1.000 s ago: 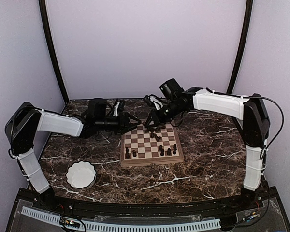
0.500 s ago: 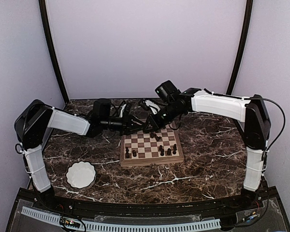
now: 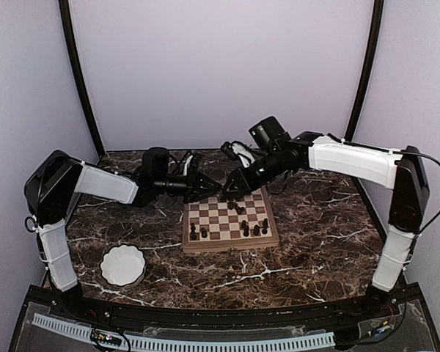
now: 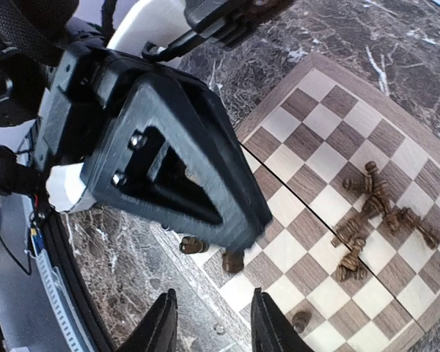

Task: Set up the chess pieces on the board
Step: Pass from the right arm to the left, then pass from the left arm to the right

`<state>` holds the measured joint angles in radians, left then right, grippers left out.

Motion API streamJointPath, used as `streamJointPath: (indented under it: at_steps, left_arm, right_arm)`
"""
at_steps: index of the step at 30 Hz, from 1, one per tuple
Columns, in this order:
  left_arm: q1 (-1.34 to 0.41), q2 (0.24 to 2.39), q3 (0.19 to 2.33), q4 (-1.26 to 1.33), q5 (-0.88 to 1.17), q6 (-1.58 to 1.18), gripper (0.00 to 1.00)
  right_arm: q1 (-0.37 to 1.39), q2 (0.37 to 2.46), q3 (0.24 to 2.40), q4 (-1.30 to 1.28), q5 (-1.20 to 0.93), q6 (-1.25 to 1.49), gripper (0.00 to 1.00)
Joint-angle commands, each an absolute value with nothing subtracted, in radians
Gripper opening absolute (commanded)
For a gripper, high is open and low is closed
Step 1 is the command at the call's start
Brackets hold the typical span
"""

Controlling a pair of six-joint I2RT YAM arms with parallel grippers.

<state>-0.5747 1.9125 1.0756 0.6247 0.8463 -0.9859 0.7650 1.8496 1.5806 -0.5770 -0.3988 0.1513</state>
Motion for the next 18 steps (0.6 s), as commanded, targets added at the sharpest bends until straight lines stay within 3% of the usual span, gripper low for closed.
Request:
streamJointPath:
  at_steps: [1, 6, 18]
  left_arm:
    - [-0.545, 1.803, 1.130, 0.612, 0.741, -0.957, 0.08]
    - [-0.542, 1.788, 1.183, 0.694, 0.682, -1.008, 0.08]
    - [-0.563, 1.837, 1.215, 0.811, 0.675, -1.130, 0.08]
  right_arm:
    - [0.638, 1.656, 1.341, -0.219, -0.563, 0.415, 0.39]
    - [0.523, 1.621, 1.128, 0.278, -0.765, 0.835, 0.42]
    - [0.556, 1.762, 1.251, 0.367, -0.889, 0.910, 0.47]
